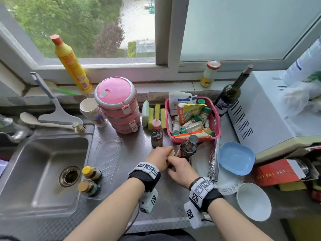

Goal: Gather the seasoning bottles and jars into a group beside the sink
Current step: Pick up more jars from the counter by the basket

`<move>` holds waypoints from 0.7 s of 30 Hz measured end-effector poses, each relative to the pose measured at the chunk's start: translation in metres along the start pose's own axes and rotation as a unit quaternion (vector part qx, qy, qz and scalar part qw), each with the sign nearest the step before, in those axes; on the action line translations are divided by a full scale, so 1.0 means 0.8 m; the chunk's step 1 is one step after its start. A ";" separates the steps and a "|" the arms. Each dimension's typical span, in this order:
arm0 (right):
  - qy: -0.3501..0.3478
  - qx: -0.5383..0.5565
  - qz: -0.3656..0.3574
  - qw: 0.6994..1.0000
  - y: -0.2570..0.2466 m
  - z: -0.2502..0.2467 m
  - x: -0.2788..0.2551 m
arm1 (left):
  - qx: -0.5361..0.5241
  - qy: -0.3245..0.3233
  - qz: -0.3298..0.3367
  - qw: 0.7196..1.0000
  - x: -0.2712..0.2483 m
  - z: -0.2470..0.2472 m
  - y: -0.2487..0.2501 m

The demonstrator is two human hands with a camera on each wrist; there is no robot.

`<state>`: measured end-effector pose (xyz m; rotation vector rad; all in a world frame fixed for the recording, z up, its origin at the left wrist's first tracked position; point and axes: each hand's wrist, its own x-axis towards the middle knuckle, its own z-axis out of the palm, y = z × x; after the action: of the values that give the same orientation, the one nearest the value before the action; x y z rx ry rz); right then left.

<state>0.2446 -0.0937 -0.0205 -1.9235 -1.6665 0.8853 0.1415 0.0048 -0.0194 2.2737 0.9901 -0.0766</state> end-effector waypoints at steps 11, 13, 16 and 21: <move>0.137 0.041 -0.059 0.988 -0.013 0.014 0.006 | 0.023 0.045 -0.072 0.996 -0.029 -0.016 -0.033; 0.127 0.025 -0.025 0.991 -0.021 0.018 0.013 | 0.019 0.061 -0.088 0.994 -0.040 -0.027 -0.040; 0.056 0.017 0.028 0.998 -0.030 0.031 0.025 | 0.010 0.091 -0.092 0.991 -0.057 -0.047 -0.047; 0.059 0.111 0.033 0.991 -0.052 0.040 0.036 | 0.005 0.120 -0.070 0.990 -0.071 -0.068 -0.031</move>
<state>0.1945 -0.0610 -0.0192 -1.8498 -1.3810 0.9213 0.0734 0.0130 0.0269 2.2574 1.2747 0.1365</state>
